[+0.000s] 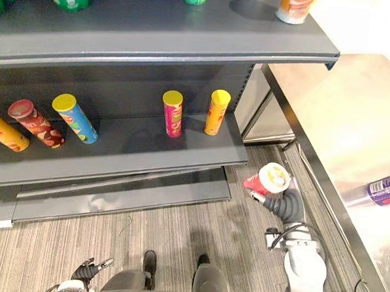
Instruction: Put the gum and the chips on the shelf.
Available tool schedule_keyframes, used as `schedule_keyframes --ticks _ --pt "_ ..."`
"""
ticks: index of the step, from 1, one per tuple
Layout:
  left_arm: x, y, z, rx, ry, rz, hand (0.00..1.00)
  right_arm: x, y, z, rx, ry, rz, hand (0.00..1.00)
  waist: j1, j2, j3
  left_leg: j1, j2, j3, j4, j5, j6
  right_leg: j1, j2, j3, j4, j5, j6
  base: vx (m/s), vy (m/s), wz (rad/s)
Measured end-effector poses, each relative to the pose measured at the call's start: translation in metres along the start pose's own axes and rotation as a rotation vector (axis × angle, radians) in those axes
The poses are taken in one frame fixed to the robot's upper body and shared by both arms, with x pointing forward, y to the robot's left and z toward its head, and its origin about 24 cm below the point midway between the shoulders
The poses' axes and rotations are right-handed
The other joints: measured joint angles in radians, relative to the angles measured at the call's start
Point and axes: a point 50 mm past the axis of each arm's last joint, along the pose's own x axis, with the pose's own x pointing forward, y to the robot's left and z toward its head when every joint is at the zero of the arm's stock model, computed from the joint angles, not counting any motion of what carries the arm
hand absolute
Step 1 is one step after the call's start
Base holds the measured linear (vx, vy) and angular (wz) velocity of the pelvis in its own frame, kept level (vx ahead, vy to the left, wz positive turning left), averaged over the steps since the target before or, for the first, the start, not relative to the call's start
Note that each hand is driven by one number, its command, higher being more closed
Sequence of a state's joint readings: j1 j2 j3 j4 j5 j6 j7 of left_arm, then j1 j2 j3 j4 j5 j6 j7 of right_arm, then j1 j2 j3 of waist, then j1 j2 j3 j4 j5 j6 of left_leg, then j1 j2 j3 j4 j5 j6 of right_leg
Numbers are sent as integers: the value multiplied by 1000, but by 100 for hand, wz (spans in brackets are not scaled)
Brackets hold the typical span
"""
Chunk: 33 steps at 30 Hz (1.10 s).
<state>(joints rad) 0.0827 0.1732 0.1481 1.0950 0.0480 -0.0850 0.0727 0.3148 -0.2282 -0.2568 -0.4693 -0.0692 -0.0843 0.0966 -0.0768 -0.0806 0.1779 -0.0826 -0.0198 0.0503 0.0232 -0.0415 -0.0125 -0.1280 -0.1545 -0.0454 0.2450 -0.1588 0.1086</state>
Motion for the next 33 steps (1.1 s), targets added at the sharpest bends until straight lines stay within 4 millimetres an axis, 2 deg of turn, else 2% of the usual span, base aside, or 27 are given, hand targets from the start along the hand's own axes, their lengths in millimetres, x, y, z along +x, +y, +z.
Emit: schedule_keyframes --ticks 2,5,9,11,14,15,20,25,28,30,33 --pt "0 2 -2 -5 6 6 0 10 -22 19 -76 -104 -58 100 -2 -7 -17 38 6 8 -68 27 -3 10 11 8 -22 11 -12 99 -25 -14" --pt "-1 10 -6 -30 18 25 0 24 -44 42 -146 -236 -89 100 -3 -26 -61 70 9 18 -117 48 1 21 19 23 -43 13 -12 106 -13 -15" --pt "0 20 -5 -33 17 39 0 40 -45 72 -183 -409 -16 100 -4 -34 -85 74 8 -2 -117 49 1 37 19 20 -52 13 -12 69 -9 14" --pt "-2 25 -11 -17 36 43 0 55 -33 88 -175 -505 80 100 -1 -32 -105 73 8 -20 -117 54 0 42 19 9 -55 13 -12 40 -17 25" --pt "-4 25 -17 -14 51 38 0 73 -20 91 -147 -524 164 100 5 -29 -126 69 8 -39 -118 62 -2 47 18 -4 -57 13 -12 -5 -27 20" --pt "-4 24 -19 -14 56 34 0 90 -10 88 -140 -506 213 100 22 -27 -130 68 9 -42 -124 67 -5 48 19 -4 -58 13 -12 -40 -27 7" --pt "-5 21 -23 -9 66 19 0 123 -2 83 -185 -437 271 100 45 -21 -132 56 12 -78 -125 79 -10 65 22 -30 -71 13 -12 -58 -32 20" --pt "-8 19 -30 0 83 3 0 168 -14 91 -241 -371 218 100 67 -18 -130 31 22 -124 -126 107 -22 62 29 -83 -72 18 -19 -57 -41 29" --pt "-9 20 -32 0 88 7 0 184 -27 95 -247 -336 149 100 103 -16 -128 21 28 -140 -125 113 -28 62 35 -93 -72 19 -20 -25 -35 14" --pt "-9 22 -33 -3 90 15 0 194 -32 103 -247 -338 120 100 110 -16 -124 14 32 -146 -125 118 -28 60 38 -110 -74 19 -20 -12 -37 21" --pt "-11 28 -39 -26 107 37 0 202 -29 115 -225 -349 130 100 120 -19 -120 13 38 -145 -125 123 -27 60 43 -111 -74 18 -21 20 -31 1"
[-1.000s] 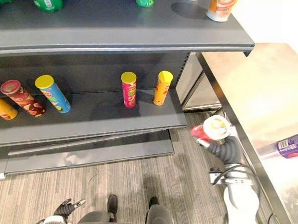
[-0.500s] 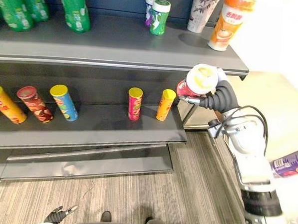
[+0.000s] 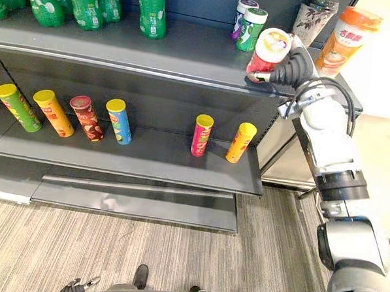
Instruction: Put the gum and the chips on the shelf.
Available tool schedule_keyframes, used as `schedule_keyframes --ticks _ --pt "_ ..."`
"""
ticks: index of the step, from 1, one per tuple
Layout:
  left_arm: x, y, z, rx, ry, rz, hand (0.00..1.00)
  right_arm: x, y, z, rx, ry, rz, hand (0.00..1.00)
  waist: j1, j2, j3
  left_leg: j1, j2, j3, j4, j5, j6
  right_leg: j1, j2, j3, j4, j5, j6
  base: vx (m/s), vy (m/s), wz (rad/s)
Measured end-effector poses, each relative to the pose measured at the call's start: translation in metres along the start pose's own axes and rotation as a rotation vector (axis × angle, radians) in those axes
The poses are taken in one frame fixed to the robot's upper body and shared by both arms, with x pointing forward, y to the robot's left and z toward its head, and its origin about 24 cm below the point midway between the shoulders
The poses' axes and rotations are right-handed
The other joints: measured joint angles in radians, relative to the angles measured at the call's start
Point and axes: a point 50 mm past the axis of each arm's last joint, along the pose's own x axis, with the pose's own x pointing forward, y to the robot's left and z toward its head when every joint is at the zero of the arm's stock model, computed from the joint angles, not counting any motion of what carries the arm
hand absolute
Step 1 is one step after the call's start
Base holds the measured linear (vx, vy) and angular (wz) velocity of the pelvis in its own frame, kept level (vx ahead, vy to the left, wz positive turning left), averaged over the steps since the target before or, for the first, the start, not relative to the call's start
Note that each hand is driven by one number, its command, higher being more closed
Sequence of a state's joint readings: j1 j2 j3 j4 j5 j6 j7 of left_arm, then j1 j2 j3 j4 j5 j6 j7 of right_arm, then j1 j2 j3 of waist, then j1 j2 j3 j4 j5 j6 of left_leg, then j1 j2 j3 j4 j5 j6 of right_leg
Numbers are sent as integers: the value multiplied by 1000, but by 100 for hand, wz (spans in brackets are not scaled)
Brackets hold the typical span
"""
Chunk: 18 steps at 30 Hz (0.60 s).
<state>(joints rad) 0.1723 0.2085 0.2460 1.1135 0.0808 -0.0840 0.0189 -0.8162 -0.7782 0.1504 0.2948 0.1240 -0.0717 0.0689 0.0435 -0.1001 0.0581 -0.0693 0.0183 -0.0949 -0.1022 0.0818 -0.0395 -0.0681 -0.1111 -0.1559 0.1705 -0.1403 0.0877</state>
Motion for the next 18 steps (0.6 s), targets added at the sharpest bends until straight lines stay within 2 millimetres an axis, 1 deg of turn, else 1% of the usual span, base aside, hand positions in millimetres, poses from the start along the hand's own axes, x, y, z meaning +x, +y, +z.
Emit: schedule_keyframes --ticks 3,5,7,8,10,11,12,16,18 --pt "0 2 1 -16 -2 11 0 9 -3 10 5 -31 -4 100 1 -3 14 0 4 2 0 0 -1 0 4 1 -1 0 0 0 0 0" --pt "0 5 2 -29 -4 21 0 14 -7 13 28 -36 -18 100 5 -13 26 0 7 3 0 -1 -4 0 7 2 -1 -2 -3 0 0 0" --pt "1 5 2 -29 -6 21 0 18 -7 16 37 -42 -14 100 5 -18 32 0 9 5 0 -2 -6 -2 9 3 -1 -3 -4 13 -10 -2" --pt "1 5 4 -29 -9 20 0 20 -6 17 33 -39 -9 100 5 -19 33 0 10 5 0 -3 -6 -2 9 3 -1 -3 -5 0 0 0" --pt "3 2 14 -24 -35 12 0 25 -8 15 39 -21 -7 100 16 -21 40 0 12 5 0 0 -9 -2 12 2 -1 -4 -6 17 -12 0" --pt "4 1 16 -20 -43 9 0 27 -7 14 48 -10 -4 100 17 -21 42 0 12 5 0 0 -9 -2 12 2 -1 -4 -7 0 0 0" --pt "5 -2 23 -10 -65 -7 0 33 -8 11 43 23 0 100 23 -20 49 -1 12 4 0 0 -10 -3 13 2 -1 -4 -7 0 0 0" --pt "7 -8 36 6 -99 -28 0 40 -14 4 39 86 -16 100 39 -21 62 -14 14 3 0 6 -15 -18 16 1 1 -2 -10 0 0 0" --pt "7 -8 39 15 -105 -30 0 44 -18 6 49 92 -25 100 40 -21 75 -14 16 2 1 8 -17 -18 17 1 2 -2 -11 0 0 0"
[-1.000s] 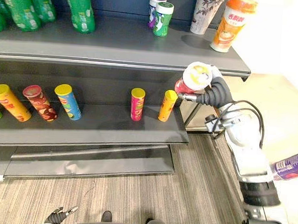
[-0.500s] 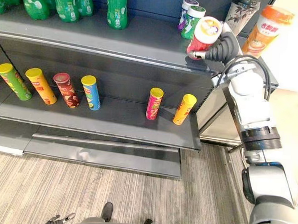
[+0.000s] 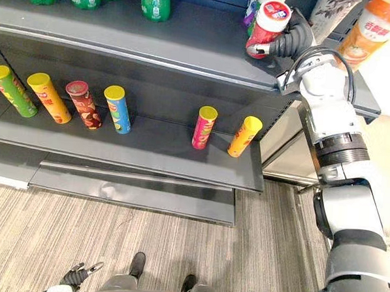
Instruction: Put the gum and the chips on the shelf.
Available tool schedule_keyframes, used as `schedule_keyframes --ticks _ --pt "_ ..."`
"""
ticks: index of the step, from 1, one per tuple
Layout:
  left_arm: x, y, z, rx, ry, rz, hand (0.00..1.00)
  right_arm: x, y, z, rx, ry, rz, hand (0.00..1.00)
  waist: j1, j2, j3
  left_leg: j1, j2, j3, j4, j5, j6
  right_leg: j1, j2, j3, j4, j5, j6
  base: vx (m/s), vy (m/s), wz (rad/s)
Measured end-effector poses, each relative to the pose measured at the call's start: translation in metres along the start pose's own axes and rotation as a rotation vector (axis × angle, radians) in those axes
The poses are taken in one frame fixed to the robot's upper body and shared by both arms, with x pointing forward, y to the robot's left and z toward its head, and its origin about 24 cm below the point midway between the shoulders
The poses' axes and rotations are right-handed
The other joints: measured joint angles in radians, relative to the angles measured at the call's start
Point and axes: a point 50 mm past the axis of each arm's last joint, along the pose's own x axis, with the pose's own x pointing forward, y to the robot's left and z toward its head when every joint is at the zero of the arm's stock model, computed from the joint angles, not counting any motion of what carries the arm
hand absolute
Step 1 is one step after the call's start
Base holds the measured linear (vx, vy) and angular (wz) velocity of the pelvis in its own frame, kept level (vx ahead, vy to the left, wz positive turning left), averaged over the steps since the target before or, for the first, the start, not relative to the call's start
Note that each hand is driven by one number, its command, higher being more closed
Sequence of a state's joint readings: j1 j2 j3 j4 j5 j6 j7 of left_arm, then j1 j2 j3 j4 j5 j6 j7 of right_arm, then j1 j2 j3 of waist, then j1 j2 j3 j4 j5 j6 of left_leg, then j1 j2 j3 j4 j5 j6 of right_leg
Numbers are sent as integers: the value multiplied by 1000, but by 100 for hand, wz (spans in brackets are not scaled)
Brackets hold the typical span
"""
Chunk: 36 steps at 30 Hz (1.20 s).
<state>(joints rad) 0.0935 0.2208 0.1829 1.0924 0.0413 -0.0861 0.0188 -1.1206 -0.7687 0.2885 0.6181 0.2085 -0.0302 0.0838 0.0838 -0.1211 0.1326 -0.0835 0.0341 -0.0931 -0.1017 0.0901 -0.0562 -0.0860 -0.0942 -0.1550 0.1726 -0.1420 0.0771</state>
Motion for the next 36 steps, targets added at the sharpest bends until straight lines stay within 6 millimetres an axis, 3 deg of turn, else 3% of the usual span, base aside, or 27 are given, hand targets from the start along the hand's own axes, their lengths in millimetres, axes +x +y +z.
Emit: schedule_keyframes --ticks 9,18,30,36 --pt "2 1 8 27 -18 -5 0 11 -3 3 48 26 -19 100 5 -9 27 -13 17 2 -1 1 -8 -17 16 2 5 6 -10 -9 -9 -2" --pt "3 1 8 42 -8 -8 0 14 11 5 65 15 27 100 5 -23 33 -2 30 28 -1 -4 -13 -15 28 27 8 6 -13 7 -8 -7" --pt "2 1 0 46 21 -11 0 3 32 -3 17 -6 130 100 -3 -54 29 15 32 53 -1 -11 -13 -14 29 50 18 5 -14 6 -4 -6" --pt "2 5 1 52 21 -2 0 -1 32 -2 -23 -25 154 100 -13 -73 23 18 32 53 -1 -11 -13 -14 29 51 17 5 -15 15 -3 0"
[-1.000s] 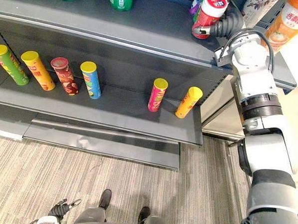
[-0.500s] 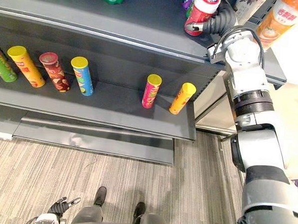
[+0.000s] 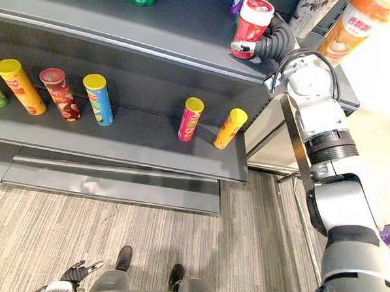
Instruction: Put the gum and the chips on the shelf.
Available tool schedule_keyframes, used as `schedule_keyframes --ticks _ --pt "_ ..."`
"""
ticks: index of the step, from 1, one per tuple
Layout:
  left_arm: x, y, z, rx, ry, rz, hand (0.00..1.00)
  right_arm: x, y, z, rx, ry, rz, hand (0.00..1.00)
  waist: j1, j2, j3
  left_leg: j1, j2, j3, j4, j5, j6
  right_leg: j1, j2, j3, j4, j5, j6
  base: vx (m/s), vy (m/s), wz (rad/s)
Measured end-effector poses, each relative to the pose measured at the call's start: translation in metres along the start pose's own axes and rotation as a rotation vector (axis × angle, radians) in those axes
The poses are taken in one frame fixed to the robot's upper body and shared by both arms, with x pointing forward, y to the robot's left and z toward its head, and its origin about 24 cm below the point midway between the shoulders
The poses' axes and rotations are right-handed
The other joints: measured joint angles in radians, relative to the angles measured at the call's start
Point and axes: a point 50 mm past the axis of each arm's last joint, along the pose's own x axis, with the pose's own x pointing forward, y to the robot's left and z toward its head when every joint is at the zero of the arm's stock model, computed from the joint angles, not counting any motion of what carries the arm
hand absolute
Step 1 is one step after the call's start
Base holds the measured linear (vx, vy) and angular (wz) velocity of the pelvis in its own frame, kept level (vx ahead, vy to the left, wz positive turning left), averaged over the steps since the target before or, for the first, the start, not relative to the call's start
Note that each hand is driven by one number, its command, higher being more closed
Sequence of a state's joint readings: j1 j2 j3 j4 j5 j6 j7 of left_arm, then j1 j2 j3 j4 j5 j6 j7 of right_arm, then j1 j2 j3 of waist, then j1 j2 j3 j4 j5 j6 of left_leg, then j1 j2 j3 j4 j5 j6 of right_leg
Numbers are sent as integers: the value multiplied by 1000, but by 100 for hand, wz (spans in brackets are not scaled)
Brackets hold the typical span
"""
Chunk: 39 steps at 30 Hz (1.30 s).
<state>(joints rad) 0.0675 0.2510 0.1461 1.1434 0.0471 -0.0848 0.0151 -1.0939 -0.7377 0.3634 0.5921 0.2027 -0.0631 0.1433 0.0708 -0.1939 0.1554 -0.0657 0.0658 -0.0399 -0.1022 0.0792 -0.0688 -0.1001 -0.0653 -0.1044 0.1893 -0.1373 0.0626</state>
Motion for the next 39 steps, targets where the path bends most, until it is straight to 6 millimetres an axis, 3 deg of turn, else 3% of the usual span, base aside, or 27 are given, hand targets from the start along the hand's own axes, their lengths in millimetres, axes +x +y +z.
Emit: schedule_keyframes --ticks 1,9,21,27,39 --pt "0 0 0 3 0 0 0 0 0 0 0 0 1 0 -2 -3 -2 0 -1 0 0 0 0 0 0 0 0 0 0 38 -6 2" --pt "0 4 2 10 -5 6 0 -9 16 -9 -52 12 107 0 -12 -12 -9 3 1 -2 0 3 -1 0 2 1 2 3 -4 -4 -1 0" --pt "-1 8 -2 -6 5 22 0 -14 11 -11 -44 21 102 0 -14 -20 -17 4 1 2 0 4 0 0 2 3 0 3 -5 0 0 0" --pt "-2 17 -8 -31 19 49 0 -32 9 -11 -65 2 143 0 -19 -21 -31 6 -1 8 0 4 -1 0 2 8 -4 3 -5 0 0 0" --pt "-5 18 -16 -18 36 34 0 -88 19 -27 -2 2 233 0 -67 -1 -96 19 1 37 0 0 0 2 3 32 -12 5 -4 -6 -2 -6"
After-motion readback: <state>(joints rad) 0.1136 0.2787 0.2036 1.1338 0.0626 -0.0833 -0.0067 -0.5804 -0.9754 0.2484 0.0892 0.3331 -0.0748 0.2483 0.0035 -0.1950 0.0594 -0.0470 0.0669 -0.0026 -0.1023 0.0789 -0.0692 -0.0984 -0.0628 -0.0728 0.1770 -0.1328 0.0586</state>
